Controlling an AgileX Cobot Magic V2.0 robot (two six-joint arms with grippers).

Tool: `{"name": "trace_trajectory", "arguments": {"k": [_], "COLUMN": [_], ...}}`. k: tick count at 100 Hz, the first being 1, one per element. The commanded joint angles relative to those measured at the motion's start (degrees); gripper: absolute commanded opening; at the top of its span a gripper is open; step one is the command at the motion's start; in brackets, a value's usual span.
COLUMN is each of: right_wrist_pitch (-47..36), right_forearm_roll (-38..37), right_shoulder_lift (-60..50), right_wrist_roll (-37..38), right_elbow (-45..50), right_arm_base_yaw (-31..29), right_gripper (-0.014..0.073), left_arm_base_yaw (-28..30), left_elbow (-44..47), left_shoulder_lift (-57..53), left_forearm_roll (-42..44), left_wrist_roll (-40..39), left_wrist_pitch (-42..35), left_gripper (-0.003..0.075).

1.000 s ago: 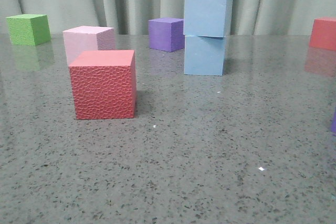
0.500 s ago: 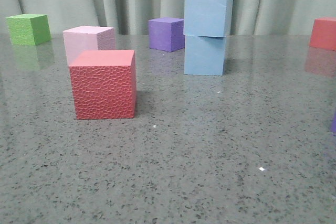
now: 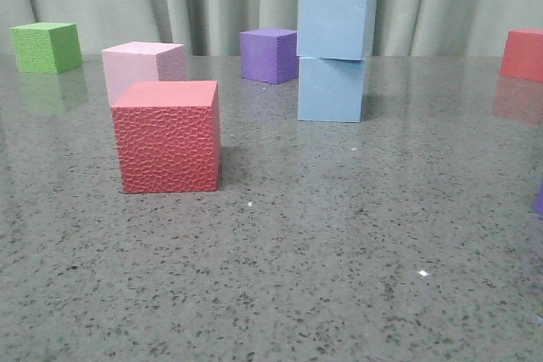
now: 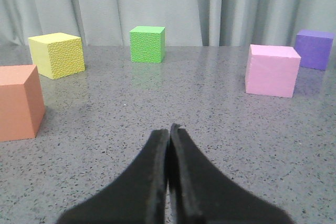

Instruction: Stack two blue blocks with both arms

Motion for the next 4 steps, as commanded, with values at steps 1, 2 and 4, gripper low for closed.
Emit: {"name": "trace_trajectory", "arguments": {"k": [1, 2, 4], "right_wrist_pitch": [-5.1, -5.1, -5.1], "right_forearm_roll": [-0.2, -0.2, -0.2], "right_shoulder_lift": [-1.0, -1.0, -1.0], "right_wrist_roll": [-0.6, -0.6, -0.6], "right_elbow": [-0.1, -0.1, -0.1], "right_arm_base_yaw": [-0.3, -0.3, -0.3], "right_gripper": [-0.0069, -0.0069, -0.0069], "left_arm_base_yaw": [-0.5, -0.5, -0.5], "left_elbow": [1.5, 1.5, 1.5], "left_shoulder_lift": [-2.0, -2.0, -2.0], "left_forearm_roll": [-0.4, -0.4, -0.4], "left_wrist_roll": [0.0, 0.0, 0.0], "left_wrist_pitch": [-4.6, -4.6, -4.6], "left_gripper": [-0.0019, -0.0019, -0.0019]}}
